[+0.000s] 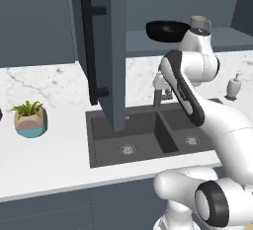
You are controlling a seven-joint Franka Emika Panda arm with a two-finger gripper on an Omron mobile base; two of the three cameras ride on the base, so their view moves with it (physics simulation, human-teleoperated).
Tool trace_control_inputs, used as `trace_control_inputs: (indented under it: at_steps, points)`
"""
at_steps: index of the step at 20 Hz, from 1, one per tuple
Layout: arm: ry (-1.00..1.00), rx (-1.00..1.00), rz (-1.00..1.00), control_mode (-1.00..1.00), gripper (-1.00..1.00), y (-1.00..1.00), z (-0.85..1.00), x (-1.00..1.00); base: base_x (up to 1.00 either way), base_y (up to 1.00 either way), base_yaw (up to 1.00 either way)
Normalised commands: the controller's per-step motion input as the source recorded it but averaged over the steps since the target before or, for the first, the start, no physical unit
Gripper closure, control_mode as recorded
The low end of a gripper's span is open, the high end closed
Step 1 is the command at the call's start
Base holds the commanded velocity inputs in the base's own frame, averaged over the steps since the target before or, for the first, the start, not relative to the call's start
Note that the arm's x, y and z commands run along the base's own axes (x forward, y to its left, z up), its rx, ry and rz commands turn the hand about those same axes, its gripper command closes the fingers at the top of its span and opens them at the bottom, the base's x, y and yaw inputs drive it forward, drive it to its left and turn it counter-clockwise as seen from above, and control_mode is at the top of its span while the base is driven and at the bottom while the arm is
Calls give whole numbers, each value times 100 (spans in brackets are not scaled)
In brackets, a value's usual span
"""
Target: Gather all objects into one cabinet and sort the glasses and bowls to opposite sides.
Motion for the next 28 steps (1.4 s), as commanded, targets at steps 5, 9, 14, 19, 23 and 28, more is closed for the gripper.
trace_control_inputs:
  at_steps: [5,9,14,19,23,28]
  points:
    - [0,0,-3,-100,-100,-4,0,-56,0,0,0]
    - [0,0,-9,-100,-100,-17,0,-100,0,0,0]
    - [-5,0,-8,-100,-100,-23,4,-100,0,0,0]
    - [-8,0,-5,-100,-100,-7,34,-98,0,0,0]
    - [-12,0,-1,-100,-100,0,60,-73,0,0,0]
    - [-4,0,-1,-100,-100,0,64,-35,0,0,0]
